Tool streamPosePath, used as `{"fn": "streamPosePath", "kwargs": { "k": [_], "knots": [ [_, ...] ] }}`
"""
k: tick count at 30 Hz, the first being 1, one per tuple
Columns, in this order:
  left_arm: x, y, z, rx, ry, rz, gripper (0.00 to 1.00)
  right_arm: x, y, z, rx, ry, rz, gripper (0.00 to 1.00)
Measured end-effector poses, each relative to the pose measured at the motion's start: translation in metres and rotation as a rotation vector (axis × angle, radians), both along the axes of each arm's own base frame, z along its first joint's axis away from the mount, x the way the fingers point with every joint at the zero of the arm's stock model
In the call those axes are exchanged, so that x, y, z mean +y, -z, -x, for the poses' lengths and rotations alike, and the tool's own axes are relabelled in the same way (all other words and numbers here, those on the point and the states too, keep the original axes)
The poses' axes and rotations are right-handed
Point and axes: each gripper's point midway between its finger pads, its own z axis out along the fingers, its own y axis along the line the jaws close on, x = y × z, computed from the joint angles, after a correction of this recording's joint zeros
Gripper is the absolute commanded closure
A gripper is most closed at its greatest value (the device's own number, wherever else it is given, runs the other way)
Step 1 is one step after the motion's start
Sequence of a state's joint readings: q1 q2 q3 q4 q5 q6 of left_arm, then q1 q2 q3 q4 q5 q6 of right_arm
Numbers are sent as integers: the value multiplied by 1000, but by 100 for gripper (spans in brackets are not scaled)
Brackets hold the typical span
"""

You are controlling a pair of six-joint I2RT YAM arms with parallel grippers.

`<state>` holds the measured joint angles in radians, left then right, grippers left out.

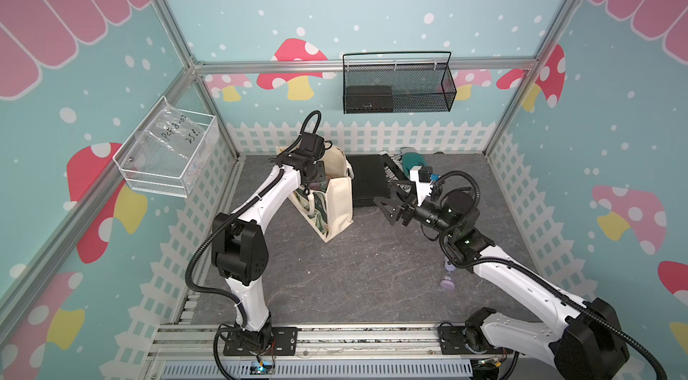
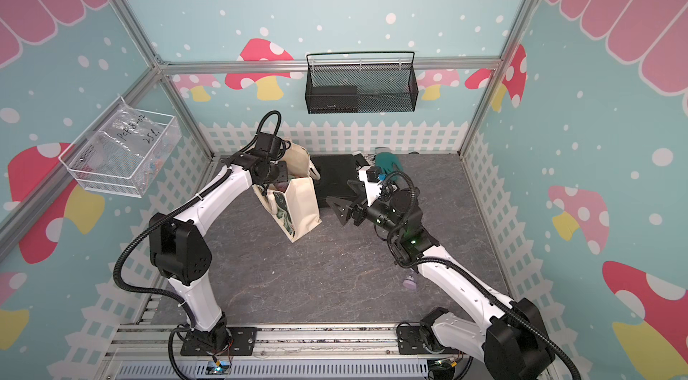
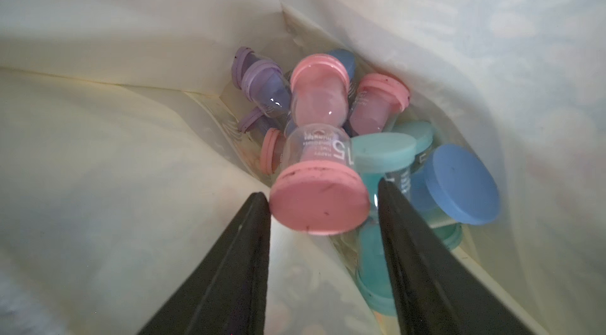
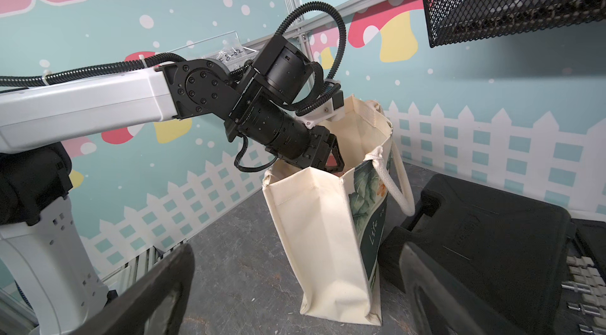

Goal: Put the hourglass into the canvas bag
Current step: Place the hourglass in the canvas bag.

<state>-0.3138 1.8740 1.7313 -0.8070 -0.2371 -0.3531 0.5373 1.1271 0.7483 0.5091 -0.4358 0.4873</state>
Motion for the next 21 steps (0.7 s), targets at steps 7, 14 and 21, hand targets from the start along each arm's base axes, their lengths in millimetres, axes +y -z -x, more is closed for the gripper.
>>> {"fn": "streamPosePath", "kwargs": {
  "k": [7,14,21],
  "knots": [
    [-8,-18,0,-31,26,43,33,-5,15,-4,59,41,37,0],
    [-22,-71,11,-142,76,118,24,-19,27,-12,136,139,103,0],
    [-50,-133,47,-316,174,232,12,-49,50,-28,254,341,201,0]
  ]
}}
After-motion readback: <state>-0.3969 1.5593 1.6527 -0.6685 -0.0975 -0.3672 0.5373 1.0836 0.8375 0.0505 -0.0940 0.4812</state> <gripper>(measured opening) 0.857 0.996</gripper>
